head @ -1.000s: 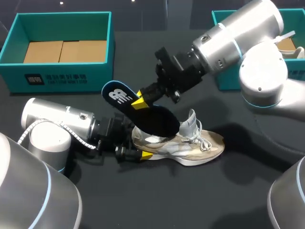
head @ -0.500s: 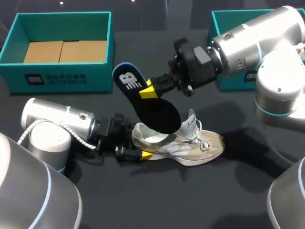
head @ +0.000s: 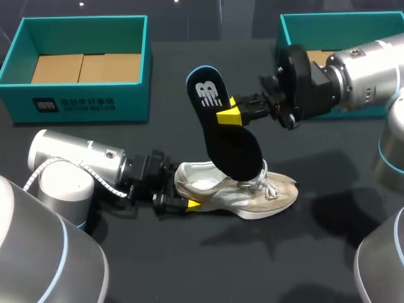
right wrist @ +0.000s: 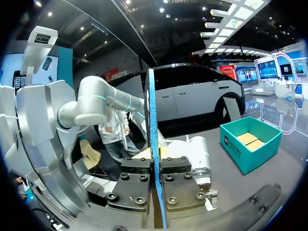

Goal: Take the shoe out of the shoebox, open the shoe tongue, remove and reinsert the insole, then place the shoe into the shoebox

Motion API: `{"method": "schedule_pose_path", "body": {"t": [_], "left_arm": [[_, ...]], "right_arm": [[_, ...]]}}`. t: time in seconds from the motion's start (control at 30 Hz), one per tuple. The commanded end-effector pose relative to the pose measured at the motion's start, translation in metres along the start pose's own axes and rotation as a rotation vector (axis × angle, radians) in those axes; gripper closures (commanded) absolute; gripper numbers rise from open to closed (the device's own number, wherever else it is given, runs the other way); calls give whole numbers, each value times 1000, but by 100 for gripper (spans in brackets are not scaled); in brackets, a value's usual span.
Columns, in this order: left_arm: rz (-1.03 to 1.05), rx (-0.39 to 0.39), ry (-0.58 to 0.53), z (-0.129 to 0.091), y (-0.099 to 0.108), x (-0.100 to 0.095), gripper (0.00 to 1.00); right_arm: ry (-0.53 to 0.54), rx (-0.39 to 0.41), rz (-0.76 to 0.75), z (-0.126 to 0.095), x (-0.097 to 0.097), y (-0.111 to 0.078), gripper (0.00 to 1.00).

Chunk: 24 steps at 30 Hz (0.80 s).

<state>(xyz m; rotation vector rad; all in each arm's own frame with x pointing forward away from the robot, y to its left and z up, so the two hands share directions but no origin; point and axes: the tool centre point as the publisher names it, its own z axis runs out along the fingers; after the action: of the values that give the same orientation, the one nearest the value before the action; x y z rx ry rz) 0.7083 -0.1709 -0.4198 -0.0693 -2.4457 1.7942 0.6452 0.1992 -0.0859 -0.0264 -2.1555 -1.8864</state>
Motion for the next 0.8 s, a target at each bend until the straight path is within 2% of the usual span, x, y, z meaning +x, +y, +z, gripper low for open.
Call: {"method": "schedule_pose_path", "body": {"t": [0.03, 0.1, 0.17, 0.2, 0.57, 0.8], "left_arm": [[0, 0, 0, 0, 3, 0, 100], [0, 0, 0, 0, 3, 0, 100], [0, 0, 0, 0, 3, 0, 100], [0, 0, 0, 0, 3, 0, 100], [0, 0, 0, 0, 3, 0, 100], [0, 0, 0, 0, 3, 0, 100]], "right_arm": [[-43, -147, 114, -12, 13, -12, 100], [-45, -232, 196, -20, 20, -11, 100], [-108, -296, 236, -29, 31, -8, 100], [-132, -289, 241, -31, 36, -5, 100], [-132, -289, 241, -31, 36, -5, 100], [-218, -265, 213, -38, 45, -13, 100]]}}
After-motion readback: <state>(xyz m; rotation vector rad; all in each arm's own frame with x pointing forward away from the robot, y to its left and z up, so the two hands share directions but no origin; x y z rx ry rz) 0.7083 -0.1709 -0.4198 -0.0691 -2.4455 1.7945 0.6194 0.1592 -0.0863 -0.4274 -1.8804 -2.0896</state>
